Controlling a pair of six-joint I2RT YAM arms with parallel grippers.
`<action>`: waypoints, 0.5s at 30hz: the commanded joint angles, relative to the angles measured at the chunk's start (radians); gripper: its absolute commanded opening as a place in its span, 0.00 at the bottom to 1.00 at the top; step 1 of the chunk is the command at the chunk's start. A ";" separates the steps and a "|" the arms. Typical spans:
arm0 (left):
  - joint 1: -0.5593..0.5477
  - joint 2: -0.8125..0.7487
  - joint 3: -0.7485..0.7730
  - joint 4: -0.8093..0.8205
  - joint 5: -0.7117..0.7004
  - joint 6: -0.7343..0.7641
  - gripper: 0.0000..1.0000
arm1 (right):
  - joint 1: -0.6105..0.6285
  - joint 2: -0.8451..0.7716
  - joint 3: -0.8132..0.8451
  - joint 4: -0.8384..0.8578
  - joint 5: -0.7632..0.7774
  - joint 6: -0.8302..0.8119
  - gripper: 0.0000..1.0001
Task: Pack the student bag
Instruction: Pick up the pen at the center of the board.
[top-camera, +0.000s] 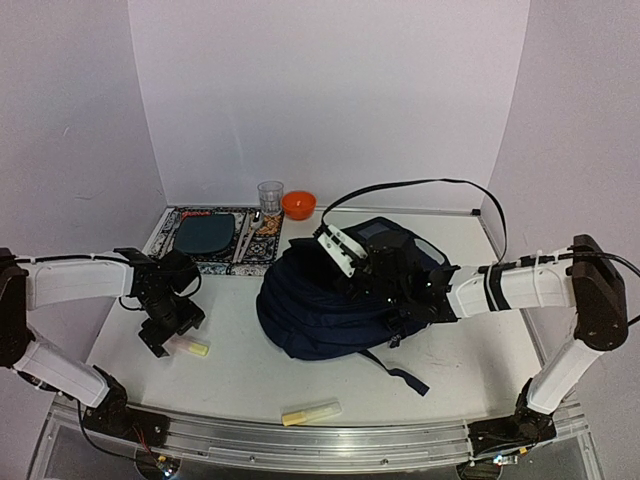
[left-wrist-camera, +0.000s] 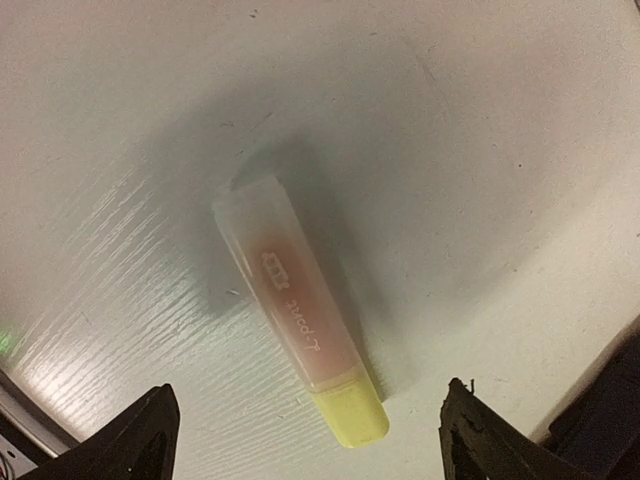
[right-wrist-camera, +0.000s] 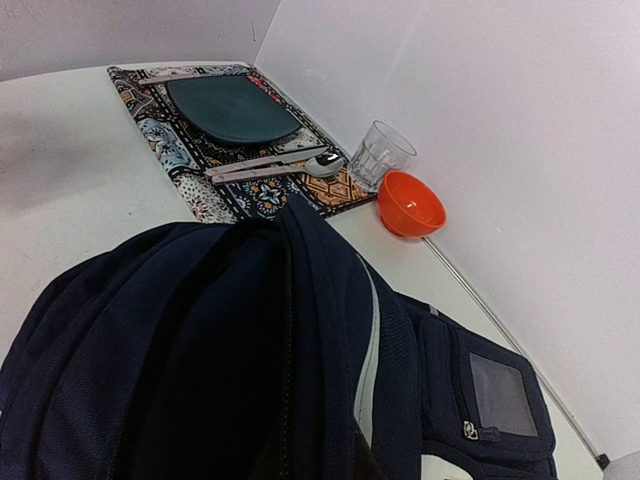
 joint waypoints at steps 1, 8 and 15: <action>0.033 0.054 -0.004 0.097 0.042 -0.009 0.83 | 0.005 -0.060 0.006 0.096 -0.041 0.016 0.00; 0.050 0.121 -0.025 0.162 0.053 0.001 0.61 | 0.005 -0.067 0.002 0.090 -0.039 0.007 0.00; 0.056 0.186 -0.071 0.218 0.093 -0.002 0.45 | 0.006 -0.062 0.006 0.090 -0.026 -0.001 0.00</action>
